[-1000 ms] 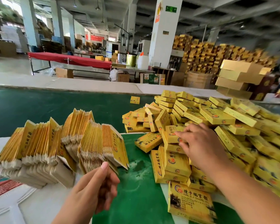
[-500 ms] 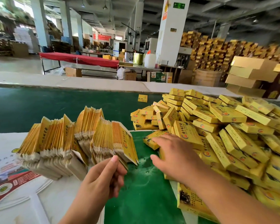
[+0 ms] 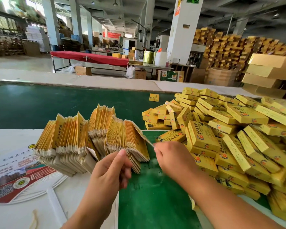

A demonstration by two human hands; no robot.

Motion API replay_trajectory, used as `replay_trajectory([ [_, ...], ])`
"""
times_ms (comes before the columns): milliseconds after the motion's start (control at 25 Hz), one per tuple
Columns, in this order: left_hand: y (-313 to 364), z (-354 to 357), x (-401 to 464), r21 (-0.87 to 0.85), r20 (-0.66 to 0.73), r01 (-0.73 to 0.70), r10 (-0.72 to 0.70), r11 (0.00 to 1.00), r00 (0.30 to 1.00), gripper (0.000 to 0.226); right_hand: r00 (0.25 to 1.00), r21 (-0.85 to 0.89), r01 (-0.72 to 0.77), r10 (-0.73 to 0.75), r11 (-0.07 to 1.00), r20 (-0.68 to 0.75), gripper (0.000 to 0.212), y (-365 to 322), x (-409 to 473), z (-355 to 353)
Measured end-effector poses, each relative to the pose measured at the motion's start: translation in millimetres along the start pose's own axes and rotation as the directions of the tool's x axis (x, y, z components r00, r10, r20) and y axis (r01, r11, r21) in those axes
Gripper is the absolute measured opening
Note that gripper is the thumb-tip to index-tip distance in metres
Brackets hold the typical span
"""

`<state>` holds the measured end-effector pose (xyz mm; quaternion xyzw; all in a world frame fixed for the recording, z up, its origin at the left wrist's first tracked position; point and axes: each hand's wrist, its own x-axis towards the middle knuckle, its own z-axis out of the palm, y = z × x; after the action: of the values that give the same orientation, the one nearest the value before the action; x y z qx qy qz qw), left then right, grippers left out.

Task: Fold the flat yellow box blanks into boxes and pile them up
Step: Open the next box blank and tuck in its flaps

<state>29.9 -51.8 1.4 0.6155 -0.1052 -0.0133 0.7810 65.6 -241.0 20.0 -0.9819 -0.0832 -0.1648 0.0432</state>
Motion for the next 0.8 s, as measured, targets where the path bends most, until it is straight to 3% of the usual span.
replay_trajectory([
  [80, 0, -2, 0, -0.013, -0.03, -0.026, 0.025, 1.0, 0.999, 0.043, 0.969, 0.076, -0.003, 0.022, 0.997, -0.246, 0.022, 6, 0, -23],
  [160, 1, -3, 2, -0.025, -0.077, -0.062, 0.06, 0.998, 0.995, 0.039, 0.865, 0.228, 0.06, 0.064, 0.972, -0.498, 0.015, 14, -1, -50],
  [240, 1, -6, 4, -0.04, -0.133, -0.084, 0.078, 0.996, 0.988, 0.035, 0.805, 0.427, 0.125, 0.16, 0.896, -0.572, 0.01, 22, -2, -74],
  [320, 1, -11, 7, -0.094, -0.182, -0.104, 0.086, 0.99, 0.98, 0.033, 0.812, 0.627, 0.181, 0.244, 0.758, -0.53, 0.009, 27, -5, -90],
  [440, -1, -19, 11, -0.115, -0.188, -0.073, 0.051, 0.991, 0.981, 0.033, 0.899, 0.872, 0.202, 0.27, 0.445, -0.346, 0.006, 26, -10, -94],
  [480, 0, -22, 13, -0.146, -0.153, -0.016, -0.007, 0.989, 0.988, 0.034, 0.932, 0.92, 0.174, 0.243, 0.35, -0.269, 0.006, 23, -13, -89],
  [560, 4, -22, 12, -0.365, 0.138, 0.274, -0.24, 0.89, 0.961, 0.049, 0.973, 0.966, 0.098, 0.181, 0.237, -0.143, 0.002, 13, -18, -73],
  [600, 7, -18, 8, -0.403, 0.307, 0.435, -0.328, 0.805, 0.893, 0.065, 0.979, 0.967, 0.072, 0.166, 0.244, -0.115, 0.002, 8, -20, -63],
  [680, 9, -18, 0, -0.313, 0.336, 0.405, -0.299, 0.859, 0.893, 0.079, 0.97, 0.918, 0.077, 0.183, 0.389, -0.159, 0.006, -2, -25, -42],
  [720, 6, -16, -3, -0.288, 0.418, 0.413, -0.274, 0.864, 0.866, 0.08, 0.955, 0.857, 0.104, 0.191, 0.505, -0.228, 0.009, -6, -28, -32],
  [800, -8, -12, -1, -0.25, 0.606, 0.536, -0.301, 0.806, 0.736, 0.077, 0.911, 0.714, 0.151, 0.184, 0.684, -0.369, 0.008, -13, -33, -14],
])
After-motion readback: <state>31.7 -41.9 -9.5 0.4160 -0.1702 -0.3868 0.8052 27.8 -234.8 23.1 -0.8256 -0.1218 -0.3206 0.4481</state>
